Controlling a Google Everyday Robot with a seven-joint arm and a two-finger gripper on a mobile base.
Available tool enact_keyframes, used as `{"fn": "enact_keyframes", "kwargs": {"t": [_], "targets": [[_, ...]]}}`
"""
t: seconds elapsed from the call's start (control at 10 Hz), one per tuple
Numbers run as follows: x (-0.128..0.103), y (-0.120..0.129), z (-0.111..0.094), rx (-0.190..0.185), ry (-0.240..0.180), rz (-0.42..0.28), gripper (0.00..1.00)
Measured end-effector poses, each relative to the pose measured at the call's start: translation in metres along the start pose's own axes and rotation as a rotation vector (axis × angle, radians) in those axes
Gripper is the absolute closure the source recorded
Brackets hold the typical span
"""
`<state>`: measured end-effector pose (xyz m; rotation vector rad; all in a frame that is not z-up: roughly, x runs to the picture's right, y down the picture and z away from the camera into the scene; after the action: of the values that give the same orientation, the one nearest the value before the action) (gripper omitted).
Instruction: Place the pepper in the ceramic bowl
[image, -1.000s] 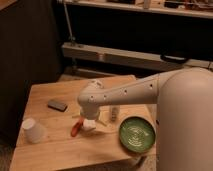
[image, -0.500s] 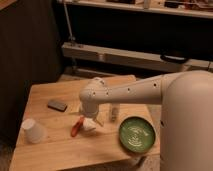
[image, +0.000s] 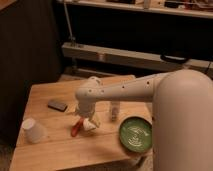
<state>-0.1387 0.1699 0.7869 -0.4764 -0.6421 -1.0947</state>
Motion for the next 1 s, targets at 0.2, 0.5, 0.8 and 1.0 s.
{"fn": "enact_keyframes", "kwargs": {"t": [0.2, 0.5, 0.8, 1.0], "targets": [[-0.003, -0.006, 0.011, -0.029, -0.007, 0.005, 0.00], [-0.010, -0.016, 0.025, -0.057, -0.026, -0.005, 0.00], [-0.016, -0.024, 0.035, -0.071, -0.045, -0.011, 0.00], [-0.017, -0.022, 0.040, -0.061, -0.065, -0.007, 0.00]]}}
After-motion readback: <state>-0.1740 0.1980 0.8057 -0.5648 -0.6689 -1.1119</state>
